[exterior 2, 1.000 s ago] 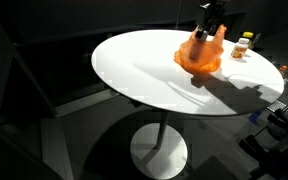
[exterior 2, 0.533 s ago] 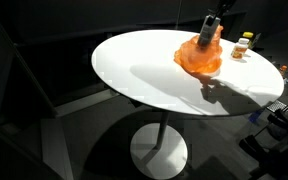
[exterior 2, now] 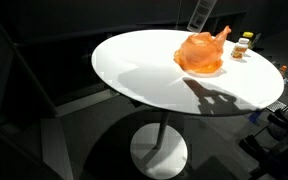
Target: Remove the white bottle from the plastic
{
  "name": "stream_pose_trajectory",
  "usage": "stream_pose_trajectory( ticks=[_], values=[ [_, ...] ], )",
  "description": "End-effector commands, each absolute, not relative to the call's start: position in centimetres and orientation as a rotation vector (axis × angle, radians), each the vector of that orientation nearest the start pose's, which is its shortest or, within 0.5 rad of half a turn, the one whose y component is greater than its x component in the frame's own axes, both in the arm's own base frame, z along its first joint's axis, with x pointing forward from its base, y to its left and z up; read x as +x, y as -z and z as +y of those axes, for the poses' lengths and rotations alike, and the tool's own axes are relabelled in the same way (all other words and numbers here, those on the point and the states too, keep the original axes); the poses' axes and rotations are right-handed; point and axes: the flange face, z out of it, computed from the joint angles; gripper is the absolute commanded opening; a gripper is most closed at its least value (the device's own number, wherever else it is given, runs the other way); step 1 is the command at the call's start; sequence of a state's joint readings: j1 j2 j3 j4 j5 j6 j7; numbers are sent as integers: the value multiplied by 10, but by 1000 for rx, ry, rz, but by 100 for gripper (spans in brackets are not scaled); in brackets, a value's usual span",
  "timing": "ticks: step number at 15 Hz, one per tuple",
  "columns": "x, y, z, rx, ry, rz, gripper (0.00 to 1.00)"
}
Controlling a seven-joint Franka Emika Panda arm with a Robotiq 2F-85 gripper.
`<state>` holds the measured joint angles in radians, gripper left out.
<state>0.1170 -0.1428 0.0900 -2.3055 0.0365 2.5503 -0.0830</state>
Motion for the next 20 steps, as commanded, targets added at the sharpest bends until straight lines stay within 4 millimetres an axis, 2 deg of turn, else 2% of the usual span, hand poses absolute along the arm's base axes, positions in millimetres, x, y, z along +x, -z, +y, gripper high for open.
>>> stream_pose_trajectory(
  ticks=[1,6,12,16,20],
  values=[
    [513,-456,119,-2952,617,-457,12],
    [525,-427,122,-2866,458,-373,12],
    [542,-373,105,-2931,254,-181,12],
    [552,-346,97,-2965,222,-124,12],
    [557,-329,97,-3004,214,-159,12]
  ],
)
